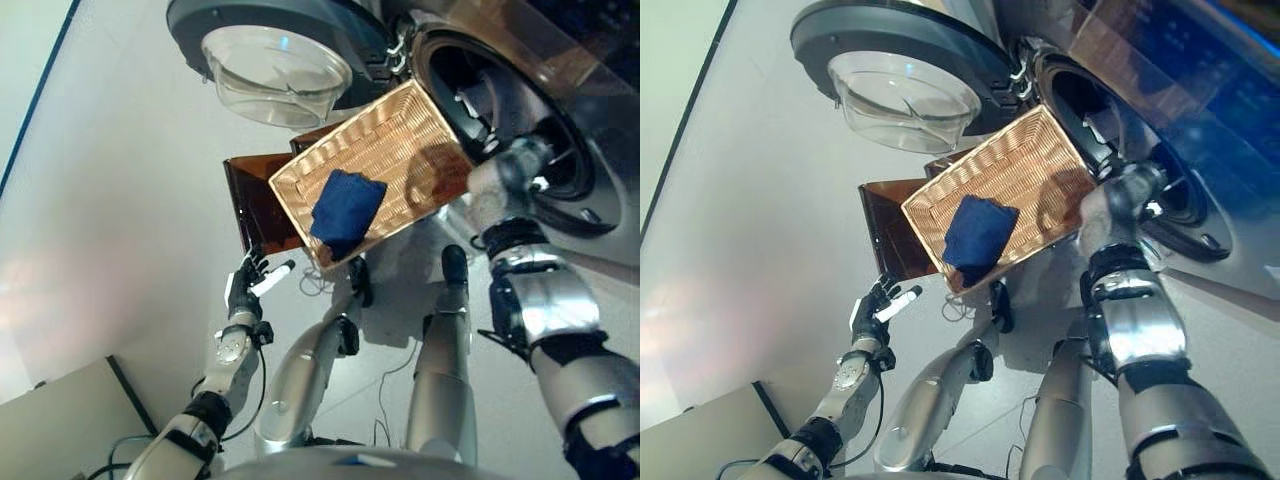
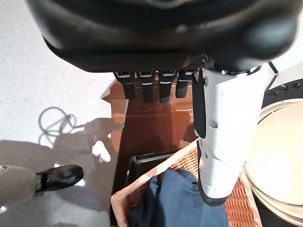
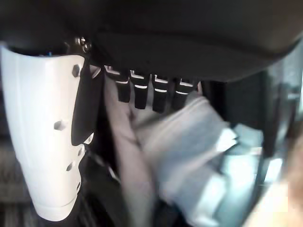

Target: Pick up the clothes and place them into the washing machine

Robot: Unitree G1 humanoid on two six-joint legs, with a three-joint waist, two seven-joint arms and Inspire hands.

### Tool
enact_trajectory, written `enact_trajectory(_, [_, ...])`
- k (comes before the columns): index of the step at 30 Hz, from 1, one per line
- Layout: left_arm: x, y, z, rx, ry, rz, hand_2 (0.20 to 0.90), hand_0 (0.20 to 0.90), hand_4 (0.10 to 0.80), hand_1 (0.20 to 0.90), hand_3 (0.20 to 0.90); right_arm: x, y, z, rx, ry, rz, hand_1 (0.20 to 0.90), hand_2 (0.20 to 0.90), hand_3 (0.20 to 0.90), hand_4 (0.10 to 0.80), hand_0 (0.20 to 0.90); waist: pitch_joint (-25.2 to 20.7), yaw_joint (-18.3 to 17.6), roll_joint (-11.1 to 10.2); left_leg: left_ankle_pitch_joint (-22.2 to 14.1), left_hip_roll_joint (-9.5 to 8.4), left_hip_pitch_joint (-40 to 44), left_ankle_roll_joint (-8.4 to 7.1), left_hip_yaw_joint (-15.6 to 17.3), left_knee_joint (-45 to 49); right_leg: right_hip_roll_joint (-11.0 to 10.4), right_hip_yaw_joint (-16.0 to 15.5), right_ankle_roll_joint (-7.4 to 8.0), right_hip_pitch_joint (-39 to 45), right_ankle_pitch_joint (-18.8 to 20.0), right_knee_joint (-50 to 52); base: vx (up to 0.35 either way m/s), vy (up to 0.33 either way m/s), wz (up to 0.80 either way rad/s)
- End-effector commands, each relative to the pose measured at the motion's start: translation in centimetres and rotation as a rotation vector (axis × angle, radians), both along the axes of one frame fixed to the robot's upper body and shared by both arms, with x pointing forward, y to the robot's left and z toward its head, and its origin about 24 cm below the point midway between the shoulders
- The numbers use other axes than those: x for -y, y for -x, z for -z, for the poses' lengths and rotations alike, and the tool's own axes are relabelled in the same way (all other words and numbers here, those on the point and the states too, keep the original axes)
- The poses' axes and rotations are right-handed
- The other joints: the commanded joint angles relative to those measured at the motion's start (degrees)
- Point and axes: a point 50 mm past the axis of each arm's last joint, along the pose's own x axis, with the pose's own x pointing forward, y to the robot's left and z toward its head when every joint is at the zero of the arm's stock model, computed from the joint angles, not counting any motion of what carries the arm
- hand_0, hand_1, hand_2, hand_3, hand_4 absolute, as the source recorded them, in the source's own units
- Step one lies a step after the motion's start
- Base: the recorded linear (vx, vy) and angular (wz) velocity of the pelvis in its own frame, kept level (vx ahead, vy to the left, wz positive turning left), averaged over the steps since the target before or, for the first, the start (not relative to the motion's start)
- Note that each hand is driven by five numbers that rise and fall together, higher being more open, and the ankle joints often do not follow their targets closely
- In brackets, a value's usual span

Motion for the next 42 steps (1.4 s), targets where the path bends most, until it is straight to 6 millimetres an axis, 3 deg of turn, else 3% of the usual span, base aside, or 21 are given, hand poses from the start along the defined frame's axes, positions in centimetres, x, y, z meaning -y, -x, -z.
enact_trajectory(1, [-2.3,0.1,-1.1,0.085,-0.067,-0.089,0.9,0.9,0.8,0.9,0.9,-3.1,-0.2,-4.1,0.147,0.184,-0.071,0.9,0.9,0.9,0.8,0.9,0.0,0.8,2.5,1.1,3.71,-4.3,-6.72,-1.0,1.6,1.6,-0.1,-5.44,2.7,-7.7,6.8,-0.01,-0.014,-0.03])
enact_trajectory(8, [-2.8,0.3,-1.2,0.09,-0.083,-0.113,0.9,0.9,0.8,0.9,0.9,-6.3,-0.5,-3.0,0.106,0.288,-0.168,0.9,0.9,0.9,0.8,0.9,0.4,1.3,1.2,1.3,4.26,-4.5,-6.7,-1.2,2.0,2.1,-0.4,-5.56,2.9,-7.5,6.7,0.0,0.0,0.0])
enact_trajectory(11, [-3.1,0.3,-1.4,0.099,-0.097,-0.12,0.9,0.9,0.8,0.9,0.9,-8.8,-0.5,-2.8,0.067,0.51,-0.25,0.9,0.9,0.9,0.8,0.9,0.9,1.3,0.0,1.3,4.43,-4.5,-6.71,-1.4,2.1,2.1,-0.8,-5.54,3.3,-7.6,6.6,0.0,0.0,0.0])
enact_trajectory(12, [-3.0,0.3,-1.4,0.1,-0.096,-0.12,0.9,0.9,0.8,0.9,0.9,-8.8,-0.5,-2.8,0.068,0.51,-0.25,0.9,0.9,0.9,0.8,0.9,0.8,1.4,0.1,1.4,4.56,-4.6,-6.73,-1.3,2.1,2.3,-0.7,-5.56,3.1,-7.4,6.5,0.0,0.0,0.0])
enact_trajectory(14, [-3.6,0.3,-1.5,0.104,-0.118,-0.131,0.9,0.9,0.8,0.9,0.9,-9.6,-0.6,-2.9,0.014,0.746,-0.253,0.9,0.9,0.9,0.8,0.9,1.5,1.3,-0.8,1.4,4.72,-4.6,-6.77,-1.6,2.4,2.2,-1.1,-5.49,3.3,-7.5,6.6,-0.016,-0.021,0.04])
enact_trajectory(15, [-3.5,0.3,-1.5,0.105,-0.117,-0.131,0.9,0.9,0.8,0.9,0.9,-9.7,-0.6,-2.9,0.015,0.747,-0.253,0.9,0.9,0.9,0.8,0.9,1.3,1.4,-0.8,1.5,4.85,-4.8,-6.79,-1.5,2.3,2.3,-1.1,-5.51,3.1,-7.2,6.5,-0.012,-0.021,0.05])
enact_trajectory(18, [-3.9,0.4,-1.5,0.107,-0.124,-0.132,0.9,0.9,0.8,0.9,0.9,-10.3,-0.9,-3.3,-0.056,1.056,-0.236,0.9,0.9,0.9,0.8,0.9,1.6,1.8,-1.6,1.6,5.01,-4.9,-6.86,-1.9,2.5,2.4,-1.5,-5.46,3.4,-7.1,6.3,-0.007,-0.018,0.08])
enact_trajectory(22, [-4.2,0.3,-1.6,0.117,-0.142,-0.114,0.9,0.9,0.8,0.9,0.9,-10.0,-1.8,-3.5,-0.191,1.447,-0.164,0.9,0.9,0.9,0.8,0.9,2.1,2.4,-2.4,1.8,5.1,-4.9,-7.09,-2.6,2.8,2.4,-2.0,-5.46,3.7,-7.1,6.4,-0.007,-0.013,0.04])
enact_trajectory(28, [-4.5,0.1,-1.3,0.096,-0.154,-0.117,0.9,0.9,0.8,0.9,0.9,-10.8,-2.3,-3.0,-0.324,1.952,-0.105,0.9,0.9,0.9,0.8,0.9,3.1,3.4,-4.2,2.1,5.4,-5.1,-7.35,-3.7,3.2,2.4,-3.2,-5.54,4.0,-7.1,6.9,-0.018,-0.027,0.09])
enact_trajectory(29, [-4.5,0.0,-1.3,0.095,-0.156,-0.119,0.9,0.9,0.8,0.9,0.9,-11.4,-2.3,-2.6,-0.337,2.101,-0.085,0.9,0.9,0.9,0.8,0.9,3.5,3.4,-4.8,2.0,5.33,-4.8,-7.43,-4.1,3.3,2.3,-3.5,-5.54,4.5,-7.3,6.9,-0.018,-0.026,0.06])
enact_trajectory(30, [-4.4,0.0,-1.3,0.095,-0.155,-0.119,0.9,0.9,0.8,0.9,0.9,-11.4,-2.3,-2.6,-0.337,2.102,-0.084,0.9,0.9,0.9,0.8,0.9,3.3,3.5,-4.8,2.2,5.45,-4.9,-7.44,-4.1,3.2,2.5,-3.5,-5.56,4.3,-7.1,6.8,-0.018,-0.018,0.08])
enact_trajectory(37, [-4.4,-0.3,-1.2,0.084,-0.161,-0.124,0.9,0.9,0.8,0.9,0.9,-14.0,-2.1,-1.1,-0.334,2.559,-0.05,0.9,0.9,0.9,0.8,0.9,4.2,4.5,-6.8,2.6,5.71,-4.9,-7.73,-5.4,3.3,2.4,-4.7,-5.73,5.0,-7.4,7.0,-0.017,-0.028,0.1])
enact_trajectory(42, [-4.4,-0.3,-1.1,0.076,-0.157,-0.128,0.9,0.9,0.8,0.9,0.9,-16.1,-1.8,-0.1,-0.293,2.625,-0.094,0.9,0.9,0.9,0.8,0.9,4.2,5.2,-7.4,3.1,5.71,-4.7,-7.84,-6.3,2.6,2.4,-5.6,-5.82,5.3,-7.6,7.1,-0.011,-0.011,0.05])
